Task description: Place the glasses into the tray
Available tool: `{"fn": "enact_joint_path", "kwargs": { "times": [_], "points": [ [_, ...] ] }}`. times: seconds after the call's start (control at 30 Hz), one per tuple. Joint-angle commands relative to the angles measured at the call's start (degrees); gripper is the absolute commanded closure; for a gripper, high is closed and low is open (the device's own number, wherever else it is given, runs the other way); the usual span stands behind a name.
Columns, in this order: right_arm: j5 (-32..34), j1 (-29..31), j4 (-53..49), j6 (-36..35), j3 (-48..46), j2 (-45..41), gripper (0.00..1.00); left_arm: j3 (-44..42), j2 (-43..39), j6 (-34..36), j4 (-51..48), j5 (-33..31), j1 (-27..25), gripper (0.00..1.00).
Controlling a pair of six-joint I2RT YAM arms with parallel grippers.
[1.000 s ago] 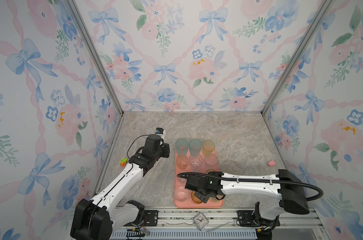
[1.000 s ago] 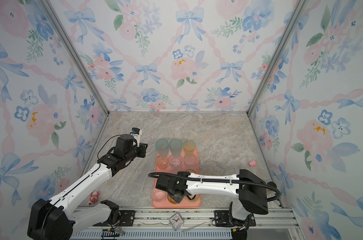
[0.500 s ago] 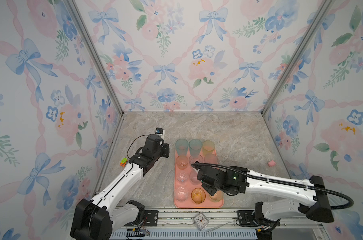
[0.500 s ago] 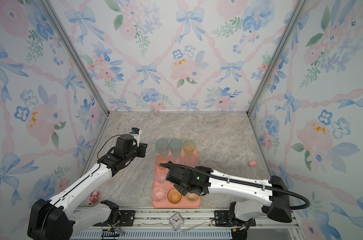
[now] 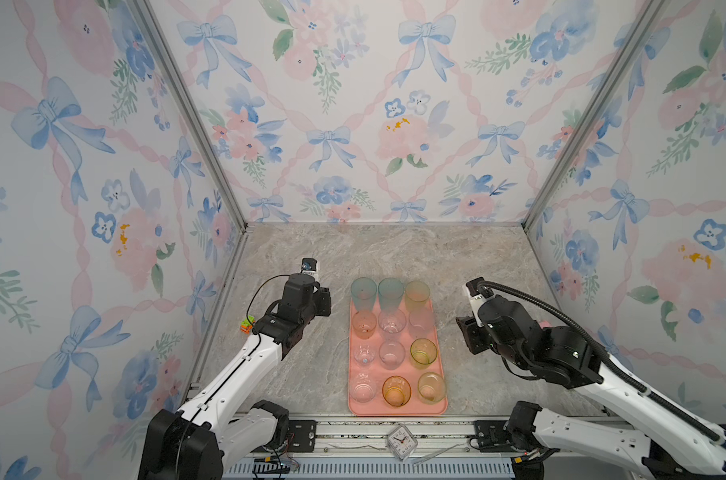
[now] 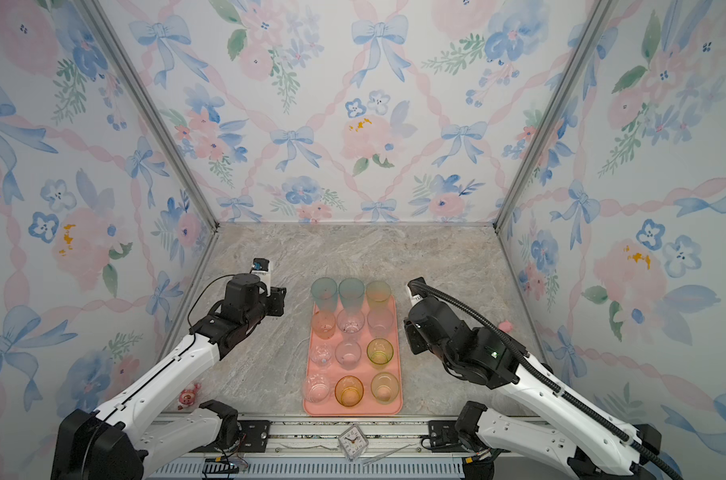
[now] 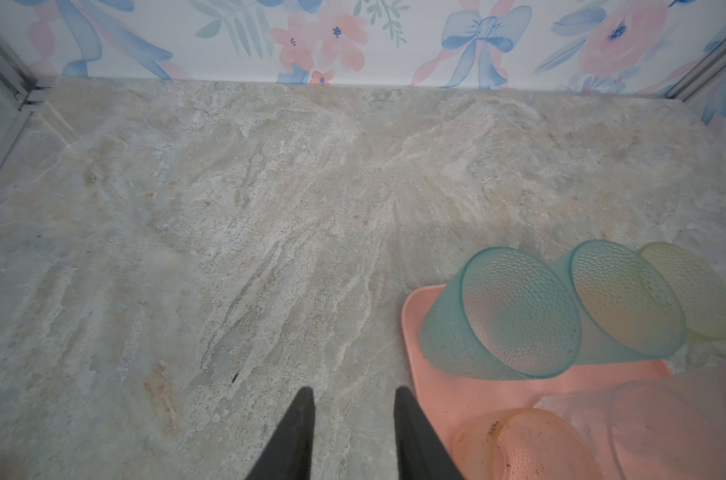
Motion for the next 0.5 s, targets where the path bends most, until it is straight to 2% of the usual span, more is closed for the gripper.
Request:
{"fn": "enact_joint_path", "kwargs": {
  "times": [0.0, 0.23, 0.47],
  "points": [
    [1.98, -4.44, -0.73, 0.96, -1.17, -2.70, 0.49, -1.74, -1.12, 1.54, 3.82, -4.60, 0.55, 0.63],
    [0.56, -12.02, -1.32, 0.02, -0.91, -3.04, 0.44, -6.26, -3.06, 2.58, 11.24, -11.56, 1.08, 0.57],
    [-2.31, -15.40, 0.47, -1.36, -2.35, -3.06, 0.44, -11.08, -2.82, 4.98, 18.91, -20.41, 1.81, 0.45]
  ]
}}
